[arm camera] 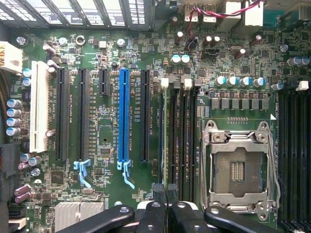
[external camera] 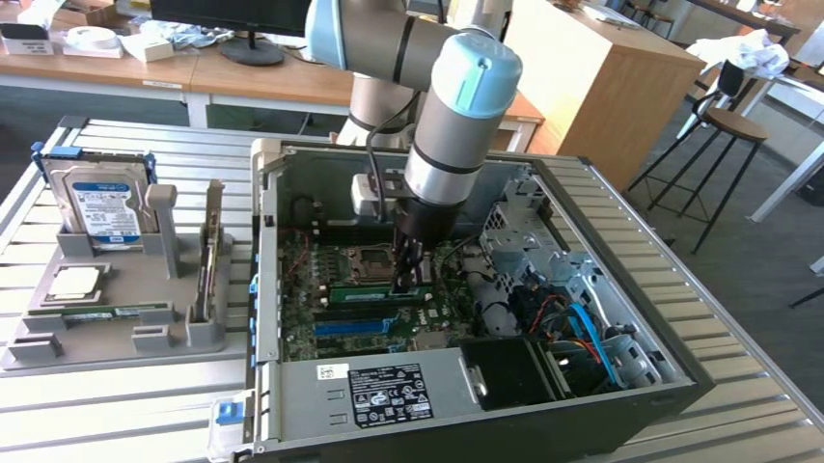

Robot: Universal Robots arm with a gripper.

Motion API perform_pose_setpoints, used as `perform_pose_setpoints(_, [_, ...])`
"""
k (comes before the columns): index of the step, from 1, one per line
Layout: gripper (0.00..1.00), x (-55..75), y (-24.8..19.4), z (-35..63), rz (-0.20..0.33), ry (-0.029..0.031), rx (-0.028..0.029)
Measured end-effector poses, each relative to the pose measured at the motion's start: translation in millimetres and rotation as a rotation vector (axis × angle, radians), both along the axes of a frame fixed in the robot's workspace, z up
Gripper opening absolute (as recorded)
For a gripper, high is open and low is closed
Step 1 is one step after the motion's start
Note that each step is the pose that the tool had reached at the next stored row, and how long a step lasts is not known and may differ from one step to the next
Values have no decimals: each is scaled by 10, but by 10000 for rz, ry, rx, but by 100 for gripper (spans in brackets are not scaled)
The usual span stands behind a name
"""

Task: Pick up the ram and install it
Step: 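Insert the ram into the slot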

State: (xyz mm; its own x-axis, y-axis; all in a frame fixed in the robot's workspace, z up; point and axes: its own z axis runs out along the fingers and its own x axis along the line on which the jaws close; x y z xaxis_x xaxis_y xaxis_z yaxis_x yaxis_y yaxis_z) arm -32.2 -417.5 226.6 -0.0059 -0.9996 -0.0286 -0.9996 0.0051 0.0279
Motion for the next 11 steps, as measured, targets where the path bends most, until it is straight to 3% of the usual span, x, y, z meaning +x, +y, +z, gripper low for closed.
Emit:
perform_pose_setpoints(5, [24,0,0,0,0,0,0])
perform_pose_setpoints(6, [31,0,0,0,0,0,0])
perform_pose_setpoints(11, [31,0,0,0,-1,0,0])
